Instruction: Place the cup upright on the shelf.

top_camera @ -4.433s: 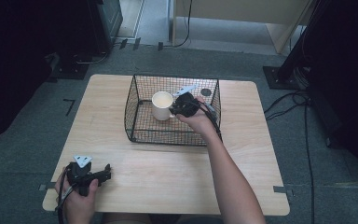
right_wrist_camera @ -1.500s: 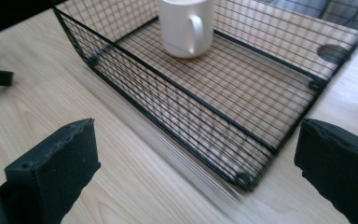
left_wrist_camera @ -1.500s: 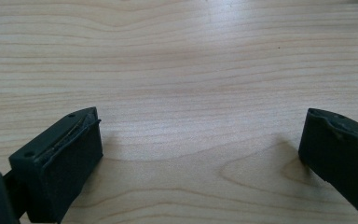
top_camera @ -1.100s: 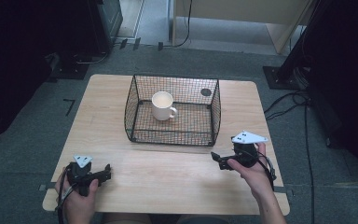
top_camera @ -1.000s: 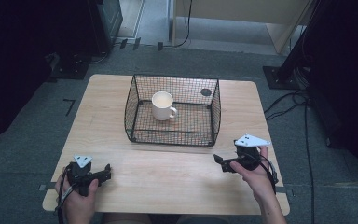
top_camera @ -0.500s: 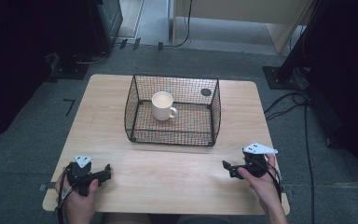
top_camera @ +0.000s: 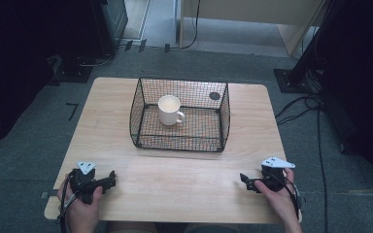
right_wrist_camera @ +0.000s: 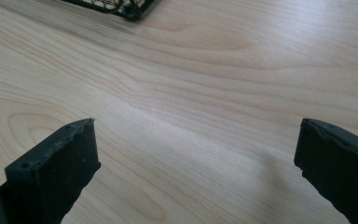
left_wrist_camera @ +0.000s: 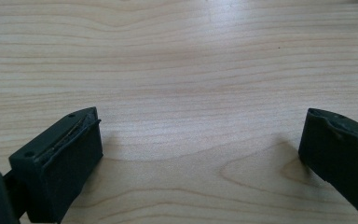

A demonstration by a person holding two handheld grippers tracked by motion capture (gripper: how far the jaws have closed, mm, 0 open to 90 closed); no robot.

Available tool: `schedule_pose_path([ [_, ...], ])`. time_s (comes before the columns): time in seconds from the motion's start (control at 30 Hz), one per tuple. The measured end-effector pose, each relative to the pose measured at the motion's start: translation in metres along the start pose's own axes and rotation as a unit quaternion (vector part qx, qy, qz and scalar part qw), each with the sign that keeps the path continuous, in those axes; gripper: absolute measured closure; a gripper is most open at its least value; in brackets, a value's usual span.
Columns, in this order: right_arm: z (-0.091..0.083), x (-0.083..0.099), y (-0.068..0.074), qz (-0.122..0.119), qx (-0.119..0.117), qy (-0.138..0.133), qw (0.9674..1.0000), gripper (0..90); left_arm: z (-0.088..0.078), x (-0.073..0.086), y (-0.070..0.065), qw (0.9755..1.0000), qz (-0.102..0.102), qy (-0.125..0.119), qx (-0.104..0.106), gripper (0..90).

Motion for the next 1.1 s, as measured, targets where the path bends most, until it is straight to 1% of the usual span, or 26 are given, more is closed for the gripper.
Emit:
schedule_pose_path([
  [0.17,0.003,0.012,-0.006,0.010,0.013,0.009,0.9998,0.0,0.000,0.000,0.000,1.0000,0.000,0.000,0.000,0.0],
  [0.23,0.004,0.013,-0.007,0.011,0.014,0.010,0.9998,0.0,0.000,0.000,0.000,1.0000,0.000,0.000,0.000,0.0],
  [0.4,0.002,0.019,-0.015,0.016,0.028,0.012,0.9994,0.0,0.000,0.000,0.000,1.0000,0.000,0.000,0.000,0.0],
  [0.5,0.001,0.023,-0.021,0.008,0.047,0.012,0.9988,0.0,0.000,0.000,0.000,1.0000,0.000,0.000,0.000,0.0],
  [0.57,0.000,0.025,-0.024,-0.001,0.059,0.011,0.9982,0.0,0.000,0.000,0.000,1.0000,0.000,0.000,0.000,0.0],
  [0.7,-0.001,0.029,-0.027,0.009,0.065,0.003,0.9978,0.0,0.000,0.000,0.000,1.0000,0.000,0.000,0.000,0.0],
  [1.1,-0.002,0.029,-0.027,0.007,0.067,0.003,0.9977,0.0,0.000,0.000,0.000,1.0000,0.000,0.000,0.000,0.0],
])
Point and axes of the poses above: each handheld gripper's, and its own axes: z roughly forward along the jaws, x roughly out of its underside, y roughly to its left, the point moved 4 cm from there along z, roughly forward along the jaws, and after that the axes turned 14 degrees about x, right-handed, at the moved point
